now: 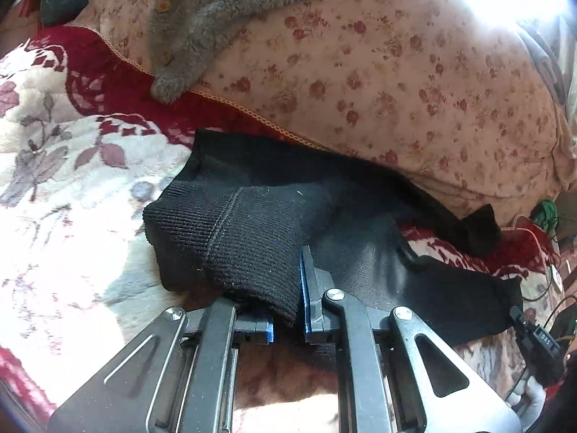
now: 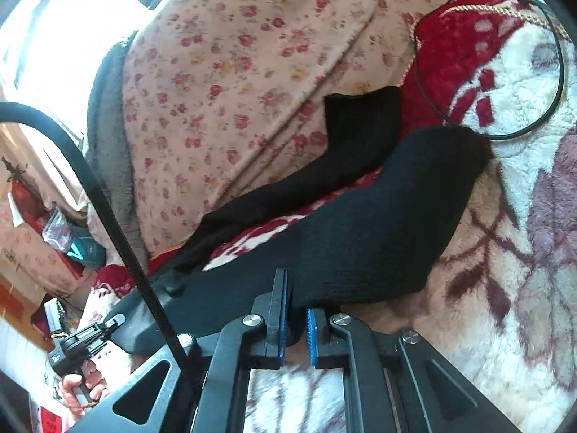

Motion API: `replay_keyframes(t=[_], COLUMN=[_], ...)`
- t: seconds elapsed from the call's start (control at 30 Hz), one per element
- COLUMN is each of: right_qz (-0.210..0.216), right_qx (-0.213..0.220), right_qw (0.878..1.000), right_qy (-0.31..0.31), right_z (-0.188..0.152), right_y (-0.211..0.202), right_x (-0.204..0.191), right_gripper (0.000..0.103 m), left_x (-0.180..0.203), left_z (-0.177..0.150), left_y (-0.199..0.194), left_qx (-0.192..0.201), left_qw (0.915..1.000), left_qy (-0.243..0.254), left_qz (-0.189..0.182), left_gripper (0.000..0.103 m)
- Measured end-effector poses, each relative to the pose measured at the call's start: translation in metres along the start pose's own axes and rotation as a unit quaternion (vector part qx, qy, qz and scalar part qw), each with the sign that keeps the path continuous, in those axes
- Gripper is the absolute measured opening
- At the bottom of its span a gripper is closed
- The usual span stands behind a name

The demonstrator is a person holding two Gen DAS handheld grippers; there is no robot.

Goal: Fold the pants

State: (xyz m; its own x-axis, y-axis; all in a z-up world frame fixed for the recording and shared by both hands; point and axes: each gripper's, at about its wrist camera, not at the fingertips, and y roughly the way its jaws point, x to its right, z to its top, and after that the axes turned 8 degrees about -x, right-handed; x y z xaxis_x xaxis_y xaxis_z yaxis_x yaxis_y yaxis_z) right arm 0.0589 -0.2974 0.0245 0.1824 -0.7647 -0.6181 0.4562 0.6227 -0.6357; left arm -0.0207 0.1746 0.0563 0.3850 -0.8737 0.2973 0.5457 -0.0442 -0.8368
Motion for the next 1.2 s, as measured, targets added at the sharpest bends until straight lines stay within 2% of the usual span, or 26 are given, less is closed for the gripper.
replay_keyframes(t=[0.2, 0.43, 0.6, 0.67, 0.73, 0.8, 0.9, 1.0, 1.13, 1.2], right_qz=[0.021, 0.05, 0.061, 0.055, 0.053, 0.052, 0.088, 0.055, 0.013, 0.009], right_qx=[-0.026, -0.082, -0.114, -0.127, -0.134, -0.146, -0.14, -0.117, -0.094, -0.084], right_qw=[0.999, 0.994, 0.989, 0.988, 0.989, 0.988, 0.984, 0.991, 0.995, 0.995], right_qy=[-0.014, -0.048, -0.072, -0.067, -0.027, 0.012, 0.06, 0.041, 0.042, 0.056], right_z=[-0.021, -0.055, -0.072, -0.078, -0.082, -0.085, -0.086, -0.08, -0.073, -0.071], right_y=[-0.009, -0.005, 0.003, 0.013, 0.024, 0.033, 0.029, 0.006, -0.025, -0.034], right_x=[-0.019, -0.058, -0.08, -0.078, -0.063, -0.048, -0.029, -0.023, -0.007, 0.007], right_gripper=[0.008, 0.008, 0.008, 0.008, 0.009, 0.016, 0.02, 0.029, 0.03, 0.03], left_x=[-0.025, -0.065, -0.094, -0.096, -0.096, -0.094, -0.096, -0.104, -0.11, -0.105], left_z=[-0.007, -0.029, -0.051, -0.06, -0.066, -0.069, -0.067, -0.066, -0.069, -0.073], left_y=[-0.038, -0.079, -0.073, -0.06, -0.051, -0.046, -0.049, -0.061, -0.082, -0.095], left_qx=[0.008, 0.005, -0.017, -0.028, -0.025, -0.024, -0.027, -0.02, -0.001, 0.015], left_qw=[0.9999, 0.9991, 0.9973, 0.996, 0.9942, 0.9928, 0.9932, 0.9927, 0.9919, 0.9901], left_qy=[0.004, -0.004, -0.023, -0.018, -0.013, -0.01, -0.011, -0.021, -0.039, -0.028], left_qz=[0.013, 0.043, 0.067, 0.083, 0.103, 0.117, 0.113, 0.117, 0.121, 0.137], left_gripper=[0.01, 0.01, 0.01, 0.01, 0.015, 0.019, 0.023, 0.03, 0.03, 0.03])
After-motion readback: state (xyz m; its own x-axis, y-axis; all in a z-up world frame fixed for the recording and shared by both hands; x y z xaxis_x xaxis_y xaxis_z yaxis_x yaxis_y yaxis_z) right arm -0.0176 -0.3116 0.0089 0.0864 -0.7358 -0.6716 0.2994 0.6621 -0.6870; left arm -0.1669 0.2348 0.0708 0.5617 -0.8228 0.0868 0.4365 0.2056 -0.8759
